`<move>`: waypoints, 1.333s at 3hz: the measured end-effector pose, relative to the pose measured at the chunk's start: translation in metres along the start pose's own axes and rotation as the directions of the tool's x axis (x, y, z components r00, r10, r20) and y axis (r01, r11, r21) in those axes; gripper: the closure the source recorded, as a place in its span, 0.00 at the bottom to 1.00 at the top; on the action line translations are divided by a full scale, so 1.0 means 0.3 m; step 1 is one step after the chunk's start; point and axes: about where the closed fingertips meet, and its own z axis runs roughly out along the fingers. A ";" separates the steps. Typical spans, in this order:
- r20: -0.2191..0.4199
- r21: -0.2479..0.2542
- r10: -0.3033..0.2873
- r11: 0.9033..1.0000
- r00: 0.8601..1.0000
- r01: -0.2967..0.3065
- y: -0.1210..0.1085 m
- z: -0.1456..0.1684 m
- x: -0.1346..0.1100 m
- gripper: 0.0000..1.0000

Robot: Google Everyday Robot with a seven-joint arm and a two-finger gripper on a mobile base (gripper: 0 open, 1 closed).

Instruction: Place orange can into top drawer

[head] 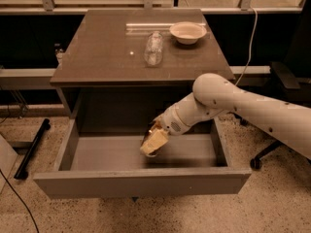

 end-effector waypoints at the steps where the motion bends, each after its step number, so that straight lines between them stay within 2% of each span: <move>1: -0.028 -0.008 0.050 0.999 0.998 -0.050 -0.034 0.069 0.103 0.59; 2: -0.039 -0.007 0.094 0.996 0.995 -0.094 -0.085 0.112 0.174 0.36; 3: -0.040 -0.012 0.095 0.995 0.995 -0.096 -0.082 0.120 0.177 0.12; 4: -0.042 -0.015 0.094 0.995 0.995 -0.095 -0.079 0.125 0.177 0.00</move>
Offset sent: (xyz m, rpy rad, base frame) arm 0.0202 -0.0351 -0.0954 -0.0391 0.1191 -0.1036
